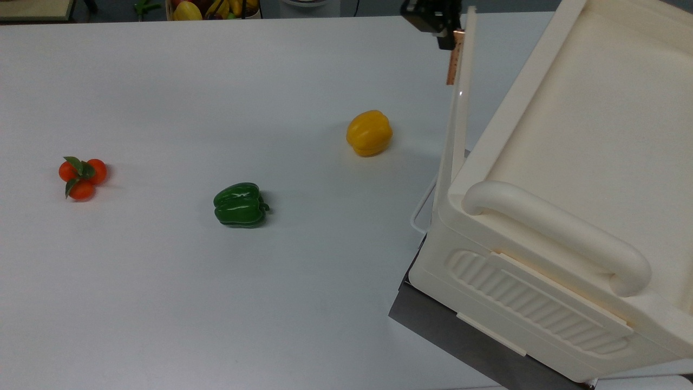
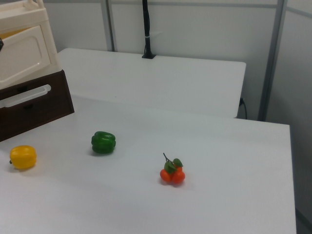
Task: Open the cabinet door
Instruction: 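Pull the door edge outward, swinging the door away from the cabinet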
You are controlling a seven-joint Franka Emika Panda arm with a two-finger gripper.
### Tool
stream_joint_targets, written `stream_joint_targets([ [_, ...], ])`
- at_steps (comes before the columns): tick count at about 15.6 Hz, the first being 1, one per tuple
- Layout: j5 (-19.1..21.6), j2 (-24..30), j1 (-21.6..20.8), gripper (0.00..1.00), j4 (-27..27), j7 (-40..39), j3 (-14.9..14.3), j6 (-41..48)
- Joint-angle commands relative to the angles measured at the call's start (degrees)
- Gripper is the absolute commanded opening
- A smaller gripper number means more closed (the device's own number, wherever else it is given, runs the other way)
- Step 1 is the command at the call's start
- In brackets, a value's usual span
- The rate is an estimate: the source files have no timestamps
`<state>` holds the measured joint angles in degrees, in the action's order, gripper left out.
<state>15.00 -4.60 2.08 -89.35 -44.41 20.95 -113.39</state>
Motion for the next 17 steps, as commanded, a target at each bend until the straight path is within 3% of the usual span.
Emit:
stream_joint_targets([
  [1,0.82,1.09,0.64,0.03,-2.32,-1.11,-3.10,5.45],
  [4,0.91,0.91,1.34,0.12,-2.41,-0.50,-5.21,7.30],
  [10,0.82,0.21,2.22,0.17,-2.24,-0.50,-8.73,6.43],
  [11,0.82,0.47,2.40,0.29,-2.24,-0.41,-9.34,7.12],
  [12,0.82,1.17,2.83,0.74,-2.41,-0.41,-9.87,8.09],
  [13,0.73,1.44,2.84,1.00,-2.24,-0.32,-9.88,9.49],
  [17,0.82,2.85,2.40,1.00,-2.06,2.38,-9.18,11.00],
])
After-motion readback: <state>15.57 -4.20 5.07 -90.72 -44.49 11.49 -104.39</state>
